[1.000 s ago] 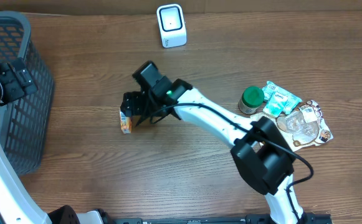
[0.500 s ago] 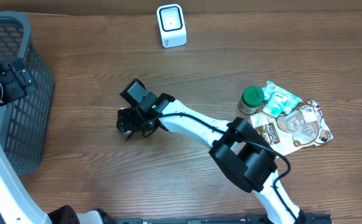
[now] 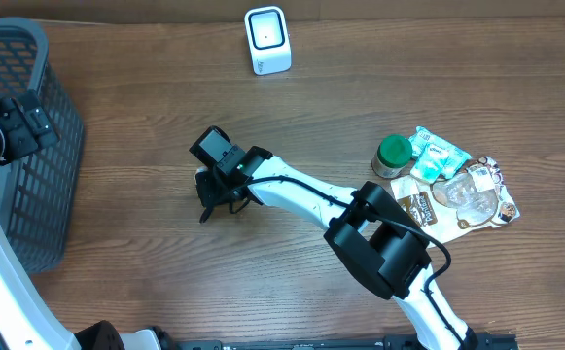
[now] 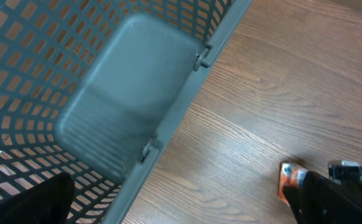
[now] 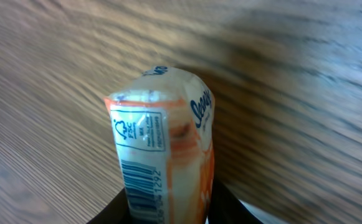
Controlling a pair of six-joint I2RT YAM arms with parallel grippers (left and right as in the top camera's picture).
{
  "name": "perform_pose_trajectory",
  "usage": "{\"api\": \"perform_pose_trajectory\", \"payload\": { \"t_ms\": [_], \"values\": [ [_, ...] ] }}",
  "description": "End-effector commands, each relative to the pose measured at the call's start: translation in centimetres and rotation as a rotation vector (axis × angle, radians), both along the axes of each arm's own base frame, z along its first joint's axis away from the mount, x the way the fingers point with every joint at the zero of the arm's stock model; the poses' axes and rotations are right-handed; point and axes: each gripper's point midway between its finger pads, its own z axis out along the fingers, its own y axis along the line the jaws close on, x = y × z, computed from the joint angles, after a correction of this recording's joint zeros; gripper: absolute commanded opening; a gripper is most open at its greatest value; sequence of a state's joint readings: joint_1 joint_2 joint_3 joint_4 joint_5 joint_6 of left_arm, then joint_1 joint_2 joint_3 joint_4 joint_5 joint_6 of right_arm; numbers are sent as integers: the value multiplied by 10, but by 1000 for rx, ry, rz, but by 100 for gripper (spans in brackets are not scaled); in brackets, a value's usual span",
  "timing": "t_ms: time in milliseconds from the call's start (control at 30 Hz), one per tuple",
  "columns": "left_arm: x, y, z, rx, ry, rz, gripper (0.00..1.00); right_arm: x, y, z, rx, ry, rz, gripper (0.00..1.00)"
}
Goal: Scan the item barcode
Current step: 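Grasp the orange Kleenex pack and drag it rightward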
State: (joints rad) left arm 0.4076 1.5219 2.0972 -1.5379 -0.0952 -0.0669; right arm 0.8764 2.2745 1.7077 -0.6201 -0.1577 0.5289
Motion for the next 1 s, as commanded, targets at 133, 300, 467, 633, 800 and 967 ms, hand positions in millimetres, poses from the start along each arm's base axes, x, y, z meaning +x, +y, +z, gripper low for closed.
{"api": "perform_pose_trajectory", "payload": {
  "t_ms": [133, 300, 467, 633, 800, 967],
  "values": [
    [0, 3, 4, 21, -2, -7, 100, 27, -36, 98, -103, -263, 50, 26],
    [0, 3, 4, 21, -2, -7, 100, 34, -80, 118, -299, -369, 36, 19],
    [0, 3, 4, 21, -2, -7, 99, 40, -119, 102, -503, -418, -10, 14],
    [0, 3, 4, 21, -2, -7, 100, 40, -142, 69, -650, -413, -14, 26],
    [0, 3, 4, 21, -2, -7, 100, 34, -144, 39, -690, -362, 18, 45],
    [0, 3, 4, 21, -2, -7, 100, 19, -122, 35, -604, -313, 64, 59]
  ]
}}
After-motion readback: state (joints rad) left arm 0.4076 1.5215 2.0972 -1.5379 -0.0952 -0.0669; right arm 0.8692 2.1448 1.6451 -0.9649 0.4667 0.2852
